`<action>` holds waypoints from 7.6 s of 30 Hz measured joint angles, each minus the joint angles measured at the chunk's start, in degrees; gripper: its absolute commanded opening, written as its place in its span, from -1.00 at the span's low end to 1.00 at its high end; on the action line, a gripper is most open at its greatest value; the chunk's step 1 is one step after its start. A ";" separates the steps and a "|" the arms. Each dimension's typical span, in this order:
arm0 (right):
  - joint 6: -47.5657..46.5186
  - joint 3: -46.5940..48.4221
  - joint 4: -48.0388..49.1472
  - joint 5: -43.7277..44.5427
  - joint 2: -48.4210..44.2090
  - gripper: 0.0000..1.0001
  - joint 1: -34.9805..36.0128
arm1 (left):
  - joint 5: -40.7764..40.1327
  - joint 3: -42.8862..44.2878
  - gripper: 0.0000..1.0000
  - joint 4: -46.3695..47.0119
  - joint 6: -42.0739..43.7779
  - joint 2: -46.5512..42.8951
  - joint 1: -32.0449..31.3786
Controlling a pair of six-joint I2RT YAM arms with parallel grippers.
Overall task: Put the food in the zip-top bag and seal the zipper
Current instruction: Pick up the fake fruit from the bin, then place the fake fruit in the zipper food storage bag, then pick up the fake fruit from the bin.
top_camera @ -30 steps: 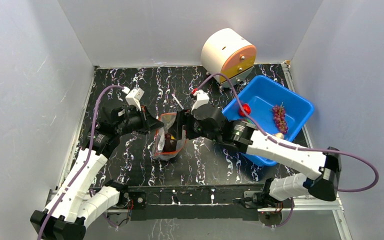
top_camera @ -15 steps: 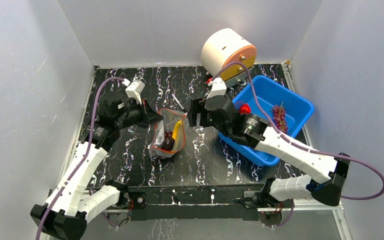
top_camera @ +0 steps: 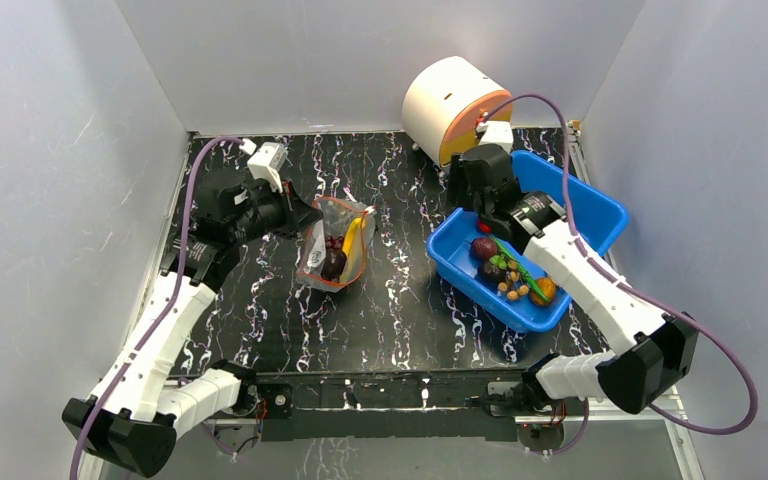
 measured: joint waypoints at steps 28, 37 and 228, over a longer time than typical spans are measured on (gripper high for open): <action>2.64 -13.84 17.84 -14.40 14.53 0.19 -28.04 | 6.54 -15.85 -1.00 1.64 2.89 -11.93 0.00; 4.24 -16.22 21.03 -18.38 18.53 0.30 -28.63 | 8.37 -18.97 -1.00 2.71 1.97 -12.96 0.00; -5.49 13.81 -9.86 -3.98 6.91 0.23 -0.96 | -0.48 -11.08 -1.00 -4.79 -1.38 -9.81 -0.09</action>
